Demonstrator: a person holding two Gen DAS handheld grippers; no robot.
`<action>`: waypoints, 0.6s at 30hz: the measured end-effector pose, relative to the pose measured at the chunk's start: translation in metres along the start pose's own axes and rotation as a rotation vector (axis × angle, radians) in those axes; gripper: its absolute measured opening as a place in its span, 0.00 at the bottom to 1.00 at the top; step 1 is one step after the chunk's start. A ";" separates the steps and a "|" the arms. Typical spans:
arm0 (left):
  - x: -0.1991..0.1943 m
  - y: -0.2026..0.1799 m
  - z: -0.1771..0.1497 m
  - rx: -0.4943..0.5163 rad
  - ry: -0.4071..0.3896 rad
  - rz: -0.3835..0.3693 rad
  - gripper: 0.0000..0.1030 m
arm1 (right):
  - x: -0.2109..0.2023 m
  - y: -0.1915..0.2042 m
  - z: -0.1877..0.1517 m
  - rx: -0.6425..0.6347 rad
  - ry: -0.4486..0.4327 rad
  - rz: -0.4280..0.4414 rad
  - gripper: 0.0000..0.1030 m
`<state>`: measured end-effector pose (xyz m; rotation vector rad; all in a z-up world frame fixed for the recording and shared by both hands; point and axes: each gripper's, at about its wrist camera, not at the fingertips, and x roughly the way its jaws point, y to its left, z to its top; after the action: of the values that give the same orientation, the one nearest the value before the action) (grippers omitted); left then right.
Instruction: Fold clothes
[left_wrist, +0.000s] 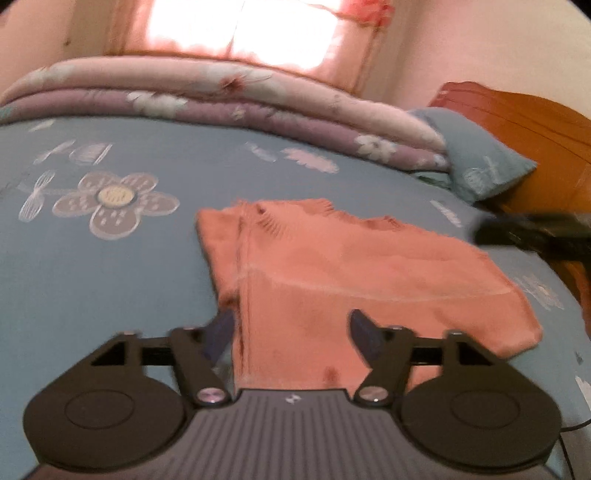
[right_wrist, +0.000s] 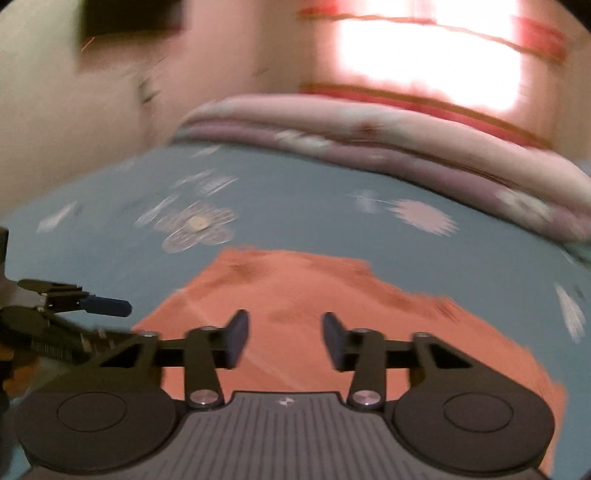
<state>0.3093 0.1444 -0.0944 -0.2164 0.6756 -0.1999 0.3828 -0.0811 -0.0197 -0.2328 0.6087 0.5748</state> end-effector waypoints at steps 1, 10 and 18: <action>0.001 0.000 -0.003 -0.010 0.015 0.005 0.81 | 0.016 0.011 0.012 -0.051 0.018 0.015 0.30; -0.013 -0.017 -0.010 0.055 -0.010 -0.115 0.83 | 0.132 0.090 0.034 -0.323 0.214 0.124 0.18; 0.018 -0.021 -0.020 0.117 0.037 -0.141 0.89 | 0.144 0.073 0.041 -0.185 0.236 0.158 0.19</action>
<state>0.3074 0.1169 -0.1149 -0.1487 0.6835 -0.3777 0.4573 0.0569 -0.0761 -0.4340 0.8075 0.7635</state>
